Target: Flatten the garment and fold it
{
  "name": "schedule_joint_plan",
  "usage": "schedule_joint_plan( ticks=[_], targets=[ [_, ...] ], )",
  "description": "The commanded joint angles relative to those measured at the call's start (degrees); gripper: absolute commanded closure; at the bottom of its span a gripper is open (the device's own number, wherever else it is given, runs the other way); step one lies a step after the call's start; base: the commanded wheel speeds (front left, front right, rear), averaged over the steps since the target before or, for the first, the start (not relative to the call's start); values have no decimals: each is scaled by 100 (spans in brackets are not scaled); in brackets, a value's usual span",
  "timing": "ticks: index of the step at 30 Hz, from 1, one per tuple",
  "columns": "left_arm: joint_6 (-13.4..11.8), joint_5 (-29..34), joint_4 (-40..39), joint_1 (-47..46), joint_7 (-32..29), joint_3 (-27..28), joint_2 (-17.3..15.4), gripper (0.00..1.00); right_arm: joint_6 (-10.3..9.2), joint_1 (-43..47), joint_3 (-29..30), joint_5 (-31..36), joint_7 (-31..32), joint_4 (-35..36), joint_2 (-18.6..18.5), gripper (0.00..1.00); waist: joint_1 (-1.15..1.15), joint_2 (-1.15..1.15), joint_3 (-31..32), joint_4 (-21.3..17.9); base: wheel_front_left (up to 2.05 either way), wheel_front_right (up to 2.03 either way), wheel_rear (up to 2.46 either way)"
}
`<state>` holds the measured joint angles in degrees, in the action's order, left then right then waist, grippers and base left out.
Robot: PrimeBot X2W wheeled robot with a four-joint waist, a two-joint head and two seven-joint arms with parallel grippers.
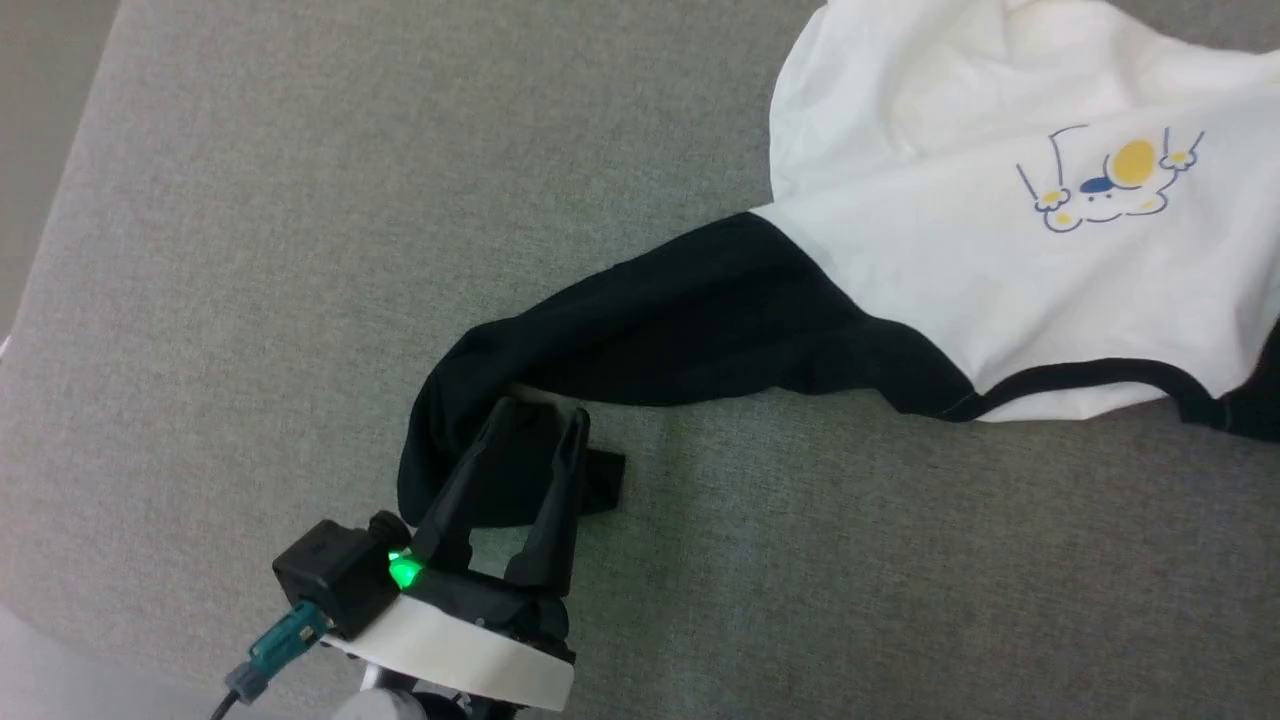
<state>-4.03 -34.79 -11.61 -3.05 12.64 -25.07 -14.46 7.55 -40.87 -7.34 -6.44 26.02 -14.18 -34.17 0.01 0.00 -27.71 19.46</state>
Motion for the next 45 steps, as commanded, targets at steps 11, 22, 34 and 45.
schedule_joint_plan(
  ticks=[11, 22, 34, 45],
  targets=[
    [-247, -34, -258, 474, -68, 290, -368, 0, -6, 2254, 1629, -63, -524, 2580, 1410, 0, -1, 0, 1283, -885, 0, 0, 0],
    [-551, -18, -474, 1328, -68, 378, -581, 0, -6, 5410, 2501, 36, -1534, 4002, 3123, 0, -1, 0, 1766, -1398, 0, 0, 0],
    [-509, 707, -714, 542, -879, 127, -1208, 0, -6, 5438, 2343, -241, -1991, 3821, 3128, 0, -1, 0, 1793, -1654, 0, 0, 0],
    [384, 1408, 367, -1537, -2418, -986, -1146, 0, -6, 5192, 2204, -298, -2022, 3815, 3129, 0, -1, 0, 1124, -1829, 0, 0, 0]
  ],
)
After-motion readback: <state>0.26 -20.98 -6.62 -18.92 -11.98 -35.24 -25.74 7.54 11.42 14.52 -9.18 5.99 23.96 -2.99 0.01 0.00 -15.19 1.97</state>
